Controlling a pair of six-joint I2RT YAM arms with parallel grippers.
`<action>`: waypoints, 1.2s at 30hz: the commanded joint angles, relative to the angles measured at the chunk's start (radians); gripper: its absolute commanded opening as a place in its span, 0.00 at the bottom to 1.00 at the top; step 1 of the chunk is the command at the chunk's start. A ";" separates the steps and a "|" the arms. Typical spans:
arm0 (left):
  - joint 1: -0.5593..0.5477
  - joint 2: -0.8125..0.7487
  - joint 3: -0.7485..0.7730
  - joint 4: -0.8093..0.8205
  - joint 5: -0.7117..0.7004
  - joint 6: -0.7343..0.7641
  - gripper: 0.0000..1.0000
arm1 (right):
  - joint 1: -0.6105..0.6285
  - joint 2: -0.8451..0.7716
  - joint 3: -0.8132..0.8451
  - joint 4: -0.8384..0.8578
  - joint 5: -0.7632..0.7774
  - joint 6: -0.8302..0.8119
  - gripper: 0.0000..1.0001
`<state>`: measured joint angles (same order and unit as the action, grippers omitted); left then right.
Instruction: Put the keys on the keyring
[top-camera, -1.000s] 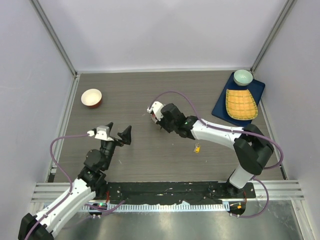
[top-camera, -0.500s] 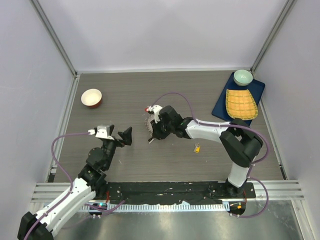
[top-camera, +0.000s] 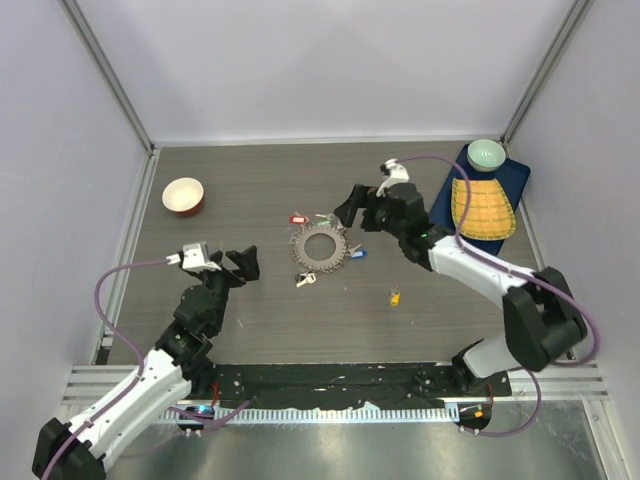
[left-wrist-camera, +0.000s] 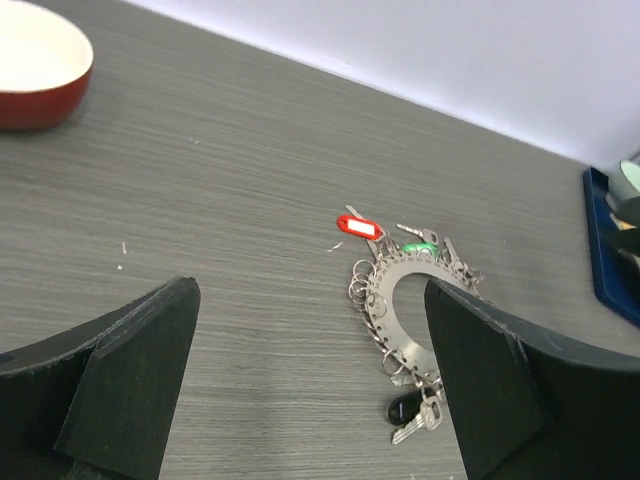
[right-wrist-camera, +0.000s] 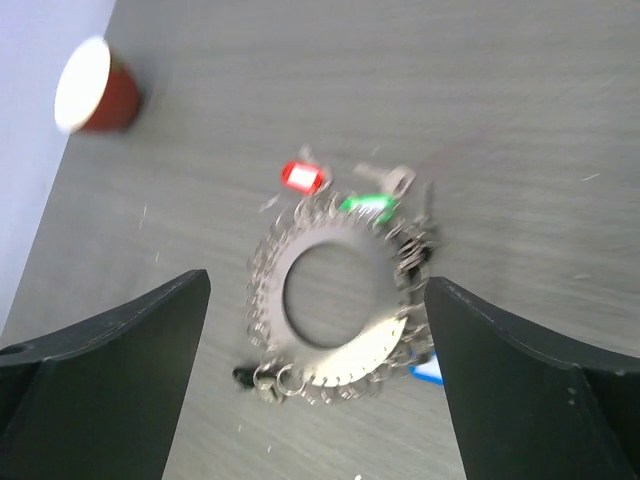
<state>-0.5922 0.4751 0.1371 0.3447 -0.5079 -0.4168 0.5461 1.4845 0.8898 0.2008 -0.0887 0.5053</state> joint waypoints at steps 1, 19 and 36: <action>0.009 0.034 0.082 -0.080 -0.153 -0.180 1.00 | -0.040 -0.173 -0.011 -0.113 0.268 -0.013 1.00; 0.104 -0.029 0.577 -0.851 -0.129 -0.401 1.00 | -0.043 -1.074 -0.177 -0.546 0.776 -0.073 1.00; 0.104 -0.392 0.549 -0.917 -0.084 -0.083 1.00 | -0.041 -1.233 -0.110 -0.699 0.879 -0.174 1.00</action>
<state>-0.4931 0.1051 0.7193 -0.5526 -0.6083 -0.5678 0.5037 0.2657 0.7765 -0.5064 0.7540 0.3611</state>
